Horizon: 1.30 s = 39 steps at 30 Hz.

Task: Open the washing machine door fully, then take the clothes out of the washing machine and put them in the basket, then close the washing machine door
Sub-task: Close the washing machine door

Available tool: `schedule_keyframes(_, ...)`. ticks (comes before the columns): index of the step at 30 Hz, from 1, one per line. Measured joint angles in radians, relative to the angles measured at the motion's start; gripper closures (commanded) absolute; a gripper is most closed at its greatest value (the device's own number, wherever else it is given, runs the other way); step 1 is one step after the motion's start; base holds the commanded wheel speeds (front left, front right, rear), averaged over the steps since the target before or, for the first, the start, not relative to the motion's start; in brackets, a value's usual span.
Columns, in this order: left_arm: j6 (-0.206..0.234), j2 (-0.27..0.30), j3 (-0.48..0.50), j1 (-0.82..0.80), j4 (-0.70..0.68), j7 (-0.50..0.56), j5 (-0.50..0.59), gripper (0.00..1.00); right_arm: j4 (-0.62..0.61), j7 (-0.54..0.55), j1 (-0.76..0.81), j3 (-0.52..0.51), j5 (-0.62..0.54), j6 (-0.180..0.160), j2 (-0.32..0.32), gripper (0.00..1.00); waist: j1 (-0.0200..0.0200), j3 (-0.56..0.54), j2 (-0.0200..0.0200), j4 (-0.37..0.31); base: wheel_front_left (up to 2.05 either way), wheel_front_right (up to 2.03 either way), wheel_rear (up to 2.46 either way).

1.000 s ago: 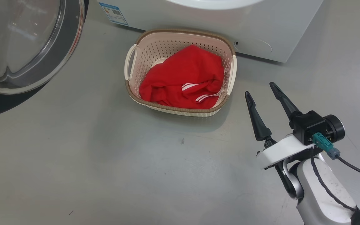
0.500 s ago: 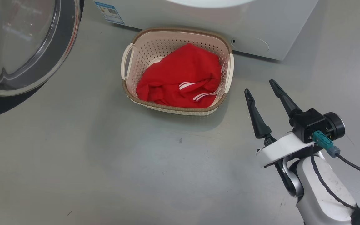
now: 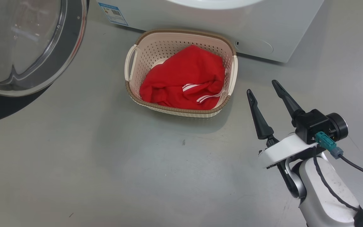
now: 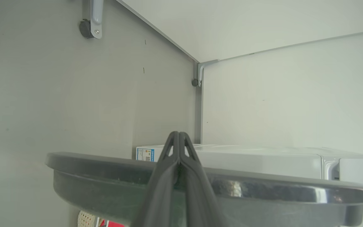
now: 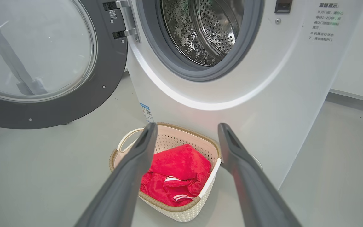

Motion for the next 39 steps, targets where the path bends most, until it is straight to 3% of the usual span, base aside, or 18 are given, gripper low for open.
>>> schedule_keyframes(16,-0.058,0.004,-0.007,0.008,0.029,0.102,-0.018,1.00,0.010,-0.005,-0.001,0.000,0.000,0.000,0.001,0.00,0.0000,-0.016,0.0000,0.010,0.00,0.00,0.00)
schedule_keyframes(29,-0.079,-0.024,-0.015,0.011,0.054,0.110,-0.031,1.00,0.024,-0.008,0.000,0.000,0.000,0.000,-0.003,0.00,0.0000,-0.024,0.0000,0.016,0.00,0.00,0.00)
schedule_keyframes(39,-0.106,-0.059,-0.072,0.040,0.057,0.249,-0.031,1.00,0.041,-0.018,0.000,0.002,0.010,0.000,0.002,0.00,0.0000,-0.064,0.0000,0.021,0.00,0.00,0.00)
